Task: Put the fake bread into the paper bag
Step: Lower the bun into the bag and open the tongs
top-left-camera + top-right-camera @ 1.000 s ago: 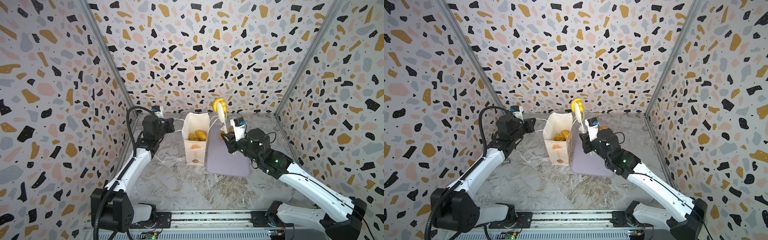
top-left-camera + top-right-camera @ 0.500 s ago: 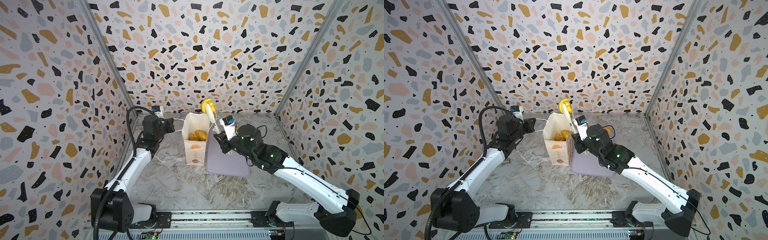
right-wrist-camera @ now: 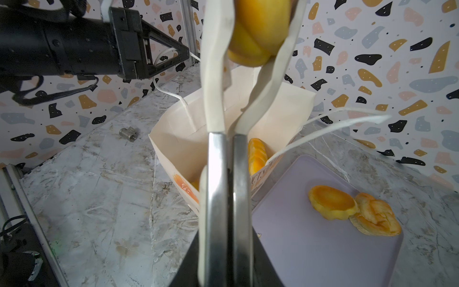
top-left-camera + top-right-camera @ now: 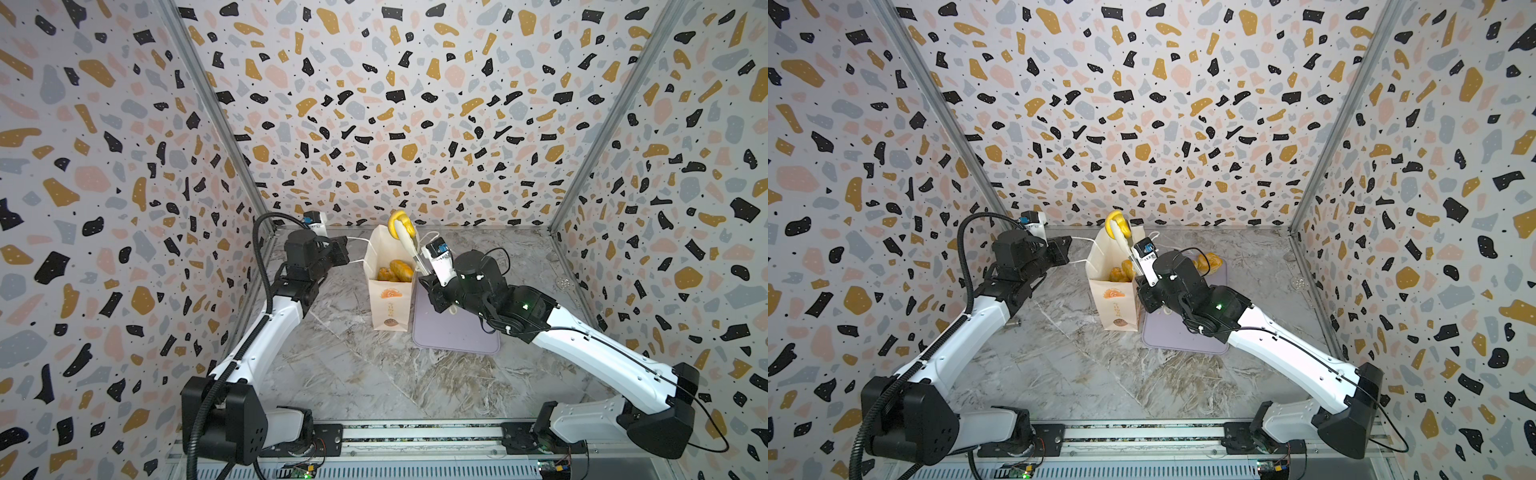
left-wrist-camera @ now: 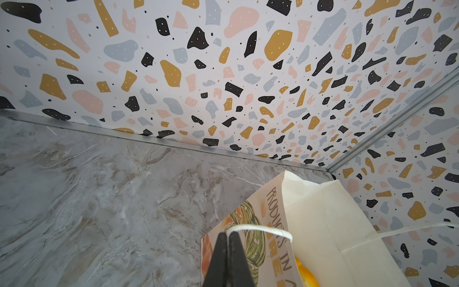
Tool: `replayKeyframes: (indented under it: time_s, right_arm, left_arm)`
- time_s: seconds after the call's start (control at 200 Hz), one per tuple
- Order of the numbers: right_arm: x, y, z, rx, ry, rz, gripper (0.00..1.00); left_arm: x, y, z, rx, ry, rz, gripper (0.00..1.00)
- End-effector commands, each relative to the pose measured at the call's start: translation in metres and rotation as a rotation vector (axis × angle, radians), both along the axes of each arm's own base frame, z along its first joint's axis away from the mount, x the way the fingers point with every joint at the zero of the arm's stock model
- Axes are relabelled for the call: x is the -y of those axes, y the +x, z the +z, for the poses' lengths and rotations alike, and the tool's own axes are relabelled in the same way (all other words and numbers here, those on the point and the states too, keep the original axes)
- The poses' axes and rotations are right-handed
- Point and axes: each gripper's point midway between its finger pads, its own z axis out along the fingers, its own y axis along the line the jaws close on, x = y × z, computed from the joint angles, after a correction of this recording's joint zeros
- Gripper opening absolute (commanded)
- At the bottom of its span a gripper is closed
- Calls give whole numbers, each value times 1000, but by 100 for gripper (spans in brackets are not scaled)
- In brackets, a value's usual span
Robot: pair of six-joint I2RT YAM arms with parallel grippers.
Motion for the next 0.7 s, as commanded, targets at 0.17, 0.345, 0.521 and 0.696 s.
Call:
replayKeyframes:
  time_s: [0.17,0.345,0.521,0.696]
  right_arm:
    - [-4,-1,21,25,6,1,24]
    - [-3,0,9,1,-39,-20,26]
    - [0,2,3,-5,-67,-38,30]
    - [2,4,-2,-13,-91,-58,43]
  left_arm:
    - [2,-4,21,59,5,-14,0]
    - [2,-3,21,59,4,-13,0]
    - [2,-4,21,59,5,-15,0]
    - [2,-3,20,57,4,-15,0]
